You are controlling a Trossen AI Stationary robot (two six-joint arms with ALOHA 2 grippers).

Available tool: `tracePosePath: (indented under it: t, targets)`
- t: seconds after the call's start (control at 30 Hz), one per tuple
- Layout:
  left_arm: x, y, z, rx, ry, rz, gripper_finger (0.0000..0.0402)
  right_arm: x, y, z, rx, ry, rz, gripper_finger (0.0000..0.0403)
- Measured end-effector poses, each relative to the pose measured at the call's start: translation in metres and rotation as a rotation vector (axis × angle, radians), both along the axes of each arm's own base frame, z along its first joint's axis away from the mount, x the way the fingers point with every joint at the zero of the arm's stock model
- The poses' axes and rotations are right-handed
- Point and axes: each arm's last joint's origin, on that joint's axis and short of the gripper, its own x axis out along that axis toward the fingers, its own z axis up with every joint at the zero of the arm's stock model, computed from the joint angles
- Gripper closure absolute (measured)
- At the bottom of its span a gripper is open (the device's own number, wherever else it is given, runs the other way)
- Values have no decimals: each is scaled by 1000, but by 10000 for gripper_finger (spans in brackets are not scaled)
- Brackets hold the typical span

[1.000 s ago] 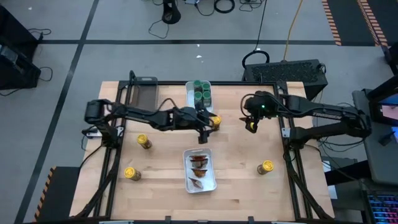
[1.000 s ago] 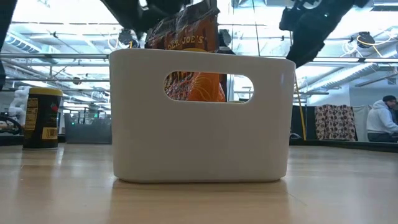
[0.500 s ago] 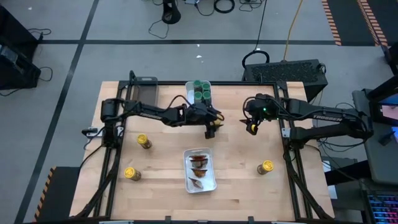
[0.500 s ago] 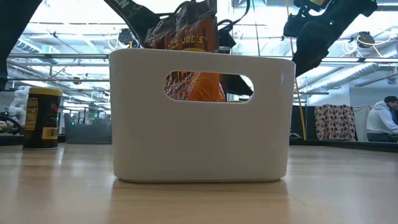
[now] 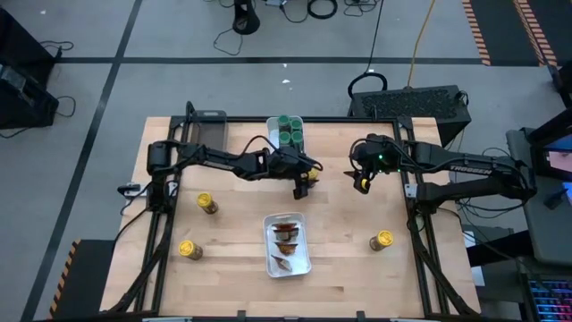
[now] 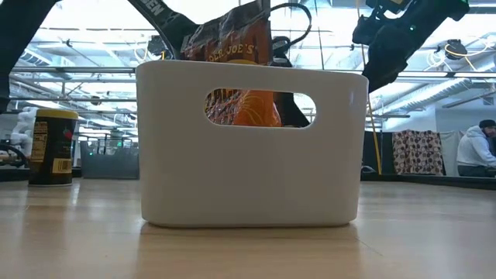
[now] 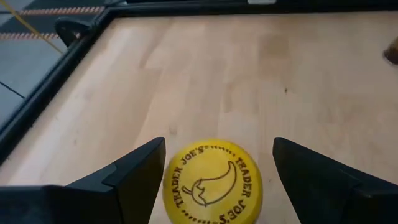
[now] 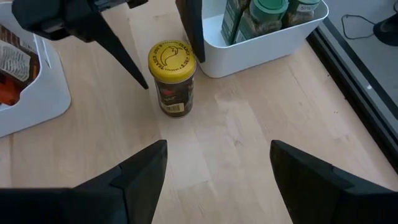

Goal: Sort spices by type
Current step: Put the top right yellow spice bottle into the transparent black bin

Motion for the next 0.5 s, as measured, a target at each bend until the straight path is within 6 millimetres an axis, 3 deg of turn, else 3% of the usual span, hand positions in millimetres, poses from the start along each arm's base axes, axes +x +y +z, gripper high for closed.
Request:
tracePosePath:
  t: [0.5]
  targets:
    - [2, 0, -12, -6, 35, 1, 100, 0, 0, 0, 2, -2, -2, 135]
